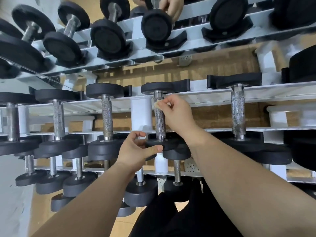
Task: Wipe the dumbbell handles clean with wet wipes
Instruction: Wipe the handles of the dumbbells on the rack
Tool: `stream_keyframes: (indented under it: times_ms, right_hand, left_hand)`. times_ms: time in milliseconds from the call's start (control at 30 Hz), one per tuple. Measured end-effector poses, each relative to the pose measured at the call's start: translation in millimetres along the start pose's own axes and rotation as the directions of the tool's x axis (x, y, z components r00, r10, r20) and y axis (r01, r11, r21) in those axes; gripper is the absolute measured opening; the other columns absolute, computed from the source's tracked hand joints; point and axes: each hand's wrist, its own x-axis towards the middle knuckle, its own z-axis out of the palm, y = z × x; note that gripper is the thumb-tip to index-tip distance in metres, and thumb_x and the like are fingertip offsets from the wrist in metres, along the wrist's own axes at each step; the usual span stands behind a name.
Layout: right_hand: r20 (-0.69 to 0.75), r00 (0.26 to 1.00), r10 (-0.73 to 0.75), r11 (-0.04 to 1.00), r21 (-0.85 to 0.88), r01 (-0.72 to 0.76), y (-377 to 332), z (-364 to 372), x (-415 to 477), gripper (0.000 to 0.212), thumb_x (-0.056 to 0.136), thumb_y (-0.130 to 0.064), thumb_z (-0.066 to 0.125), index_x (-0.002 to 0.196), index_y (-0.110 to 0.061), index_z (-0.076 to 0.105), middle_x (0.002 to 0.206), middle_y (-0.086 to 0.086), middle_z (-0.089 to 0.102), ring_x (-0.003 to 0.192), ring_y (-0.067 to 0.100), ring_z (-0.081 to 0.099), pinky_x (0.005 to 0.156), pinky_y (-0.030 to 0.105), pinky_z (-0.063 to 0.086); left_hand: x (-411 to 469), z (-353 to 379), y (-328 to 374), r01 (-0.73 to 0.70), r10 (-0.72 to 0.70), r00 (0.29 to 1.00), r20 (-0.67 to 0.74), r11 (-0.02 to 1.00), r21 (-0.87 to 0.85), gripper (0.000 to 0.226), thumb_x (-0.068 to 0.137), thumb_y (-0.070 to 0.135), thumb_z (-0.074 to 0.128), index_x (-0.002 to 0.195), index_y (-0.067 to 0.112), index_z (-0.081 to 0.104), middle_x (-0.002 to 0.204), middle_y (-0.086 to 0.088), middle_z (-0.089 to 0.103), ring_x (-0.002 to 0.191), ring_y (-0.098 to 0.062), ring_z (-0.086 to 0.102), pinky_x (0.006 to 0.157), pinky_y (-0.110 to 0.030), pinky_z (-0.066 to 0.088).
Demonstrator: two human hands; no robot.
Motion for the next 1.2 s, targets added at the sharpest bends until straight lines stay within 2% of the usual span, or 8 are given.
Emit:
stream_keyframes:
  times_ms: [200, 333, 400, 567, 667, 800, 1067, 1200]
  right_hand:
    - [0.196, 0.978, -0.07, 0.988, -0.124, 0.095, 27, -9, -39, 0.016, 0.094, -0.028, 0.066, 0.086, -0.016, 0.063, 0.077, -0.011, 0.057, 0.072, 0.005, 0.051, 0.066, 0.026, 0.038]
    - [0.266, 0.961, -0.078, 0.984, -0.137, 0.118, 28, -10, -40, 0.017, 0.095, -0.027, 0.064, 0.083, -0.019, 0.057, 0.081, -0.009, 0.055, 0.077, 0.004, 0.05, 0.066, 0.022, 0.034]
    - [0.227, 0.971, -0.074, 0.98, -0.162, 0.112, 17, -10, -23, 0.019, 0.098, -0.033, 0.06, 0.084, -0.021, 0.054, 0.082, -0.008, 0.053, 0.076, 0.003, 0.048, 0.062, 0.017, 0.032]
    - [0.078, 0.994, -0.08, 0.987, -0.131, 0.089, 7, -4, -4, 0.02, 0.1, -0.033, 0.057, 0.085, -0.021, 0.052, 0.084, -0.004, 0.054, 0.076, 0.011, 0.05, 0.063, 0.026, 0.035]
    - [0.203, 0.972, -0.117, 0.958, -0.234, 0.165, 18, -11, -27, 0.018, 0.1, -0.031, 0.056, 0.087, -0.019, 0.054, 0.085, -0.007, 0.054, 0.077, 0.008, 0.05, 0.064, 0.023, 0.037]
    - [0.358, 0.919, -0.163, 0.89, -0.349, 0.294, 29, -19, -38, 0.017, 0.1, -0.028, 0.057, 0.086, -0.019, 0.055, 0.085, -0.006, 0.054, 0.077, 0.012, 0.05, 0.067, 0.031, 0.039]
    - [0.131, 0.977, -0.166, 0.936, -0.291, 0.198, -1, -12, 3, 0.016, 0.099, -0.032, 0.058, 0.091, -0.019, 0.057, 0.089, -0.009, 0.052, 0.081, 0.009, 0.05, 0.069, 0.028, 0.04]
    - [0.368, 0.903, -0.223, 0.85, -0.38, 0.364, 19, -19, -36, 0.011, 0.094, -0.03, 0.066, 0.087, -0.022, 0.061, 0.088, -0.009, 0.054, 0.082, 0.01, 0.051, 0.07, 0.03, 0.042]
  left_hand:
    - [0, 2, 2, -0.021, 0.021, 1.0, -0.002, 0.999, 0.028, 0.055, 0.07, 0.003, 0.09, 0.104, 0.005, 0.046, 0.094, -0.015, 0.062, 0.068, -0.014, 0.053, 0.05, -0.01, 0.047]
    - [-1, 2, 0, -0.042, 0.042, 0.999, -0.003, 0.998, 0.039, 0.056, 0.069, 0.003, 0.091, 0.096, 0.01, 0.043, 0.09, -0.015, 0.057, 0.069, -0.015, 0.053, 0.052, -0.011, 0.048]
    - [0, 2, -2, -0.045, 0.045, 0.999, -0.01, 0.998, 0.042, 0.056, 0.068, 0.003, 0.091, 0.095, 0.011, 0.042, 0.091, -0.016, 0.056, 0.07, -0.016, 0.053, 0.051, -0.012, 0.048]
    - [-1, 5, -1, -0.038, 0.04, 0.999, -0.027, 0.998, 0.056, 0.055, 0.07, 0.003, 0.09, 0.093, 0.011, 0.042, 0.088, -0.014, 0.054, 0.051, -0.005, 0.047, 0.042, -0.013, 0.042]
    - [-1, 4, -3, -0.062, 0.065, 0.997, -0.037, 0.994, 0.086, 0.055, 0.07, 0.005, 0.091, 0.095, 0.011, 0.042, 0.087, -0.014, 0.052, 0.051, -0.004, 0.048, 0.045, -0.011, 0.043]
    - [1, 3, -8, -0.087, 0.092, 0.995, -0.036, 0.989, 0.117, 0.059, 0.068, 0.009, 0.093, 0.094, 0.012, 0.041, 0.086, -0.012, 0.051, 0.051, -0.004, 0.048, 0.048, -0.012, 0.044]
    - [-1, 6, -11, -0.122, 0.134, 0.989, -0.057, 0.975, 0.183, 0.06, 0.066, 0.027, 0.096, 0.091, 0.017, 0.042, 0.081, -0.003, 0.053, 0.064, -0.015, 0.045, 0.048, -0.018, 0.045]
    - [0, 7, -16, -0.156, 0.174, 0.981, -0.087, 0.97, 0.184, 0.061, 0.06, 0.032, 0.098, 0.088, 0.019, 0.045, 0.077, 0.0, 0.053, 0.066, -0.016, 0.043, 0.058, -0.029, 0.049]
